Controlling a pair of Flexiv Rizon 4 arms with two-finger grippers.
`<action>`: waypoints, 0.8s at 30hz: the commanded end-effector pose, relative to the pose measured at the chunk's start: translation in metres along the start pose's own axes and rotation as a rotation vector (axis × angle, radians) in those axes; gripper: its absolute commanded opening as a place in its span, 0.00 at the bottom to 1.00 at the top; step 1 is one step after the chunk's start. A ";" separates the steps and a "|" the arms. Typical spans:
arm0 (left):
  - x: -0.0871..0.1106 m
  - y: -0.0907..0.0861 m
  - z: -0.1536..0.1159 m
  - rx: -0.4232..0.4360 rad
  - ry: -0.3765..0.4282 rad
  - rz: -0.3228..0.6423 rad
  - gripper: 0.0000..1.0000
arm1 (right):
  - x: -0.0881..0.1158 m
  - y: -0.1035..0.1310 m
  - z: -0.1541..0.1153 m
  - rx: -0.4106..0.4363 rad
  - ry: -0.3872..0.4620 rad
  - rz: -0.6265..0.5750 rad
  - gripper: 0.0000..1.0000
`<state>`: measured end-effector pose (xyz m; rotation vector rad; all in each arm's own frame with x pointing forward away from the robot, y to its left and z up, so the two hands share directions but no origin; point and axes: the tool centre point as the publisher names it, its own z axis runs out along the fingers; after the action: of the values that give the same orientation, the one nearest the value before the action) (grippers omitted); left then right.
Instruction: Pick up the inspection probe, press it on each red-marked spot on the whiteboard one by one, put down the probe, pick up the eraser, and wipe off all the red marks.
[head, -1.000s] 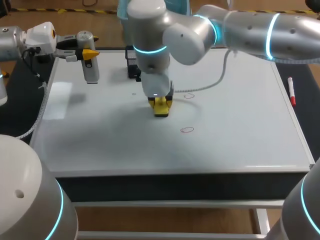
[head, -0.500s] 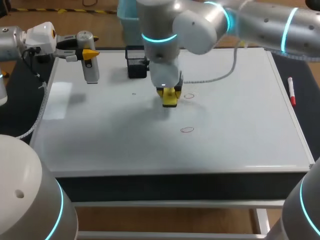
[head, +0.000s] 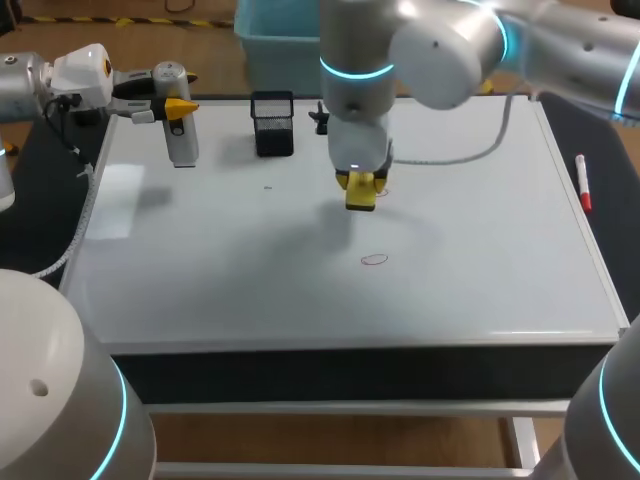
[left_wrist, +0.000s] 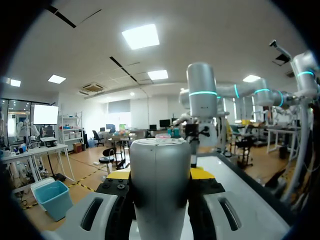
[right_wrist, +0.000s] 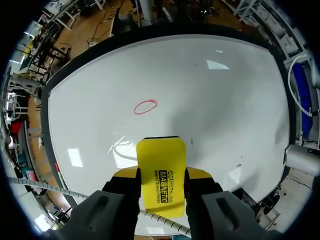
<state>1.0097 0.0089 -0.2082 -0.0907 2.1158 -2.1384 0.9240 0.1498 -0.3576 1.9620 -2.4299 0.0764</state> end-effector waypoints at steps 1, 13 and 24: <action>0.000 -0.001 0.000 0.001 -0.001 0.002 0.00 | 0.002 -0.001 -0.001 0.002 -0.001 -0.003 0.00; 0.000 -0.001 0.000 0.001 -0.001 0.002 0.00 | 0.019 -0.024 0.003 0.018 0.033 0.054 0.00; 0.000 -0.001 0.000 0.001 -0.001 0.002 0.00 | 0.067 -0.089 0.002 0.026 0.049 0.153 0.00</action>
<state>1.0097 0.0089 -0.2082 -0.0910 2.1158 -2.1383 0.9860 0.0781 -0.3558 1.7586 -2.5574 0.2074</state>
